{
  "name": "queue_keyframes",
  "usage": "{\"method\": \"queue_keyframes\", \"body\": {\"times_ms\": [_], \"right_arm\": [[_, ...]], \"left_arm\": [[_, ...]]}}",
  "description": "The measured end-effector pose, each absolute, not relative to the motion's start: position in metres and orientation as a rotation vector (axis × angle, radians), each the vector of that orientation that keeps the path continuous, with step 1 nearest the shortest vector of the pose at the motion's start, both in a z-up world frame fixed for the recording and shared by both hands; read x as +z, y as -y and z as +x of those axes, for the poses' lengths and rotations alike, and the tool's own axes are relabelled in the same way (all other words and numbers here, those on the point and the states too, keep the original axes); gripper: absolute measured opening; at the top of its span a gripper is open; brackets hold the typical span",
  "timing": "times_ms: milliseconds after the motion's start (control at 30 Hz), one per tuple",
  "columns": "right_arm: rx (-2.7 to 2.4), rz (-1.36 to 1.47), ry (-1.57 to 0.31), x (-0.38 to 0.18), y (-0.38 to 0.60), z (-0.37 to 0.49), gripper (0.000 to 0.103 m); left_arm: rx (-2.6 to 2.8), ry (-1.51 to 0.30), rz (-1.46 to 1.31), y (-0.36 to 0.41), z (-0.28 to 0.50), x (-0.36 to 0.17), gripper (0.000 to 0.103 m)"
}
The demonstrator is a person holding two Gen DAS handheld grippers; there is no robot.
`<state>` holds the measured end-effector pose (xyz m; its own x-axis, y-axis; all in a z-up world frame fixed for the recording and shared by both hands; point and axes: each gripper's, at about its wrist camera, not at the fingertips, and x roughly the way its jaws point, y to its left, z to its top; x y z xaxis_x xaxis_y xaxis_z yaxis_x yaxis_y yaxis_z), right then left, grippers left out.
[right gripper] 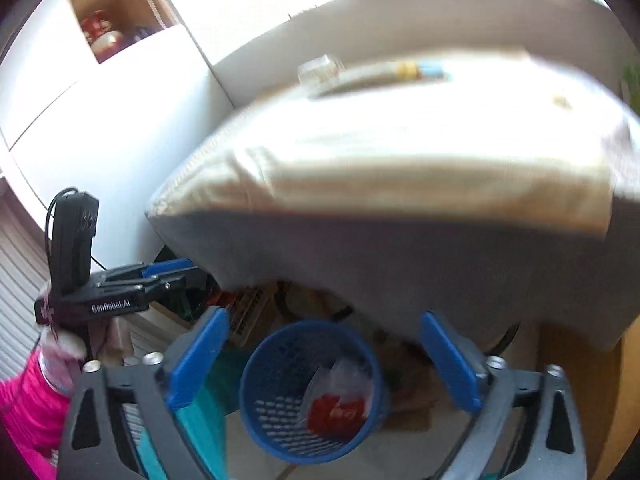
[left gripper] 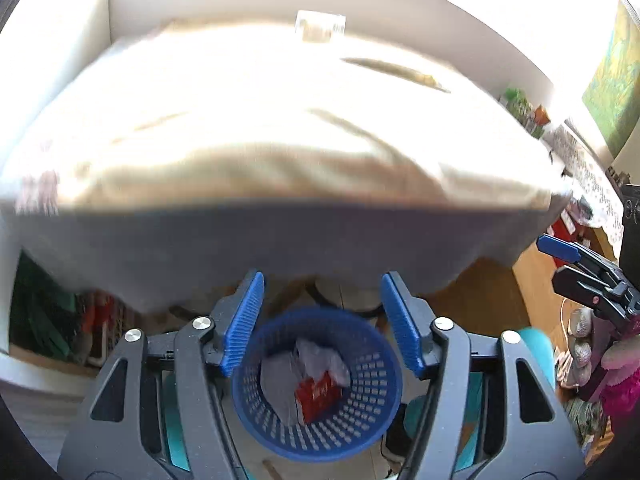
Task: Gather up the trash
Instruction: 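Raise both open tools back over the bed toward the cup and tube, then close the left tool on the clear cup while the right tool grips the tube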
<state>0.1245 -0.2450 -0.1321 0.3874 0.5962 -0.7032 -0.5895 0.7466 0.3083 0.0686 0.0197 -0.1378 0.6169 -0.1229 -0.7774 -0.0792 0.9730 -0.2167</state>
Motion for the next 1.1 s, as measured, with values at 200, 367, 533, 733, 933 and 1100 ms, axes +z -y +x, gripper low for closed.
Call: {"method": "queue_keyframes", "body": {"times_ms": [200, 367, 533, 733, 933, 1100], "right_arm": [[0.800, -0.042, -0.800, -0.089, 0.247, 0.143, 0.103], [0.795, -0.091, -0.718, -0.059, 0.247, 0.166, 0.103], [0.799, -0.144, -0.697, -0.042, 0.244, 0.200, 0.103], [0.801, -0.224, -0.705, -0.033, 0.227, 0.242, 0.103], [0.817, -0.325, -0.742, -0.035, 0.202, 0.282, 0.103], [0.825, -0.422, -0.766, -0.047, 0.182, 0.307, 0.103]], "left_arm": [[-0.025, -0.860, -0.236, -0.031, 0.103, -0.109, 0.064], [-0.024, -0.819, -0.234, -0.037, 0.139, -0.086, 0.075], [-0.021, -0.807, -0.220, -0.045, 0.183, -0.070, 0.077], [-0.028, -0.811, -0.213, -0.047, 0.231, -0.062, 0.077], [-0.037, -0.834, -0.193, -0.044, 0.275, -0.067, 0.077], [-0.040, -0.854, -0.161, -0.041, 0.305, -0.075, 0.077]]}}
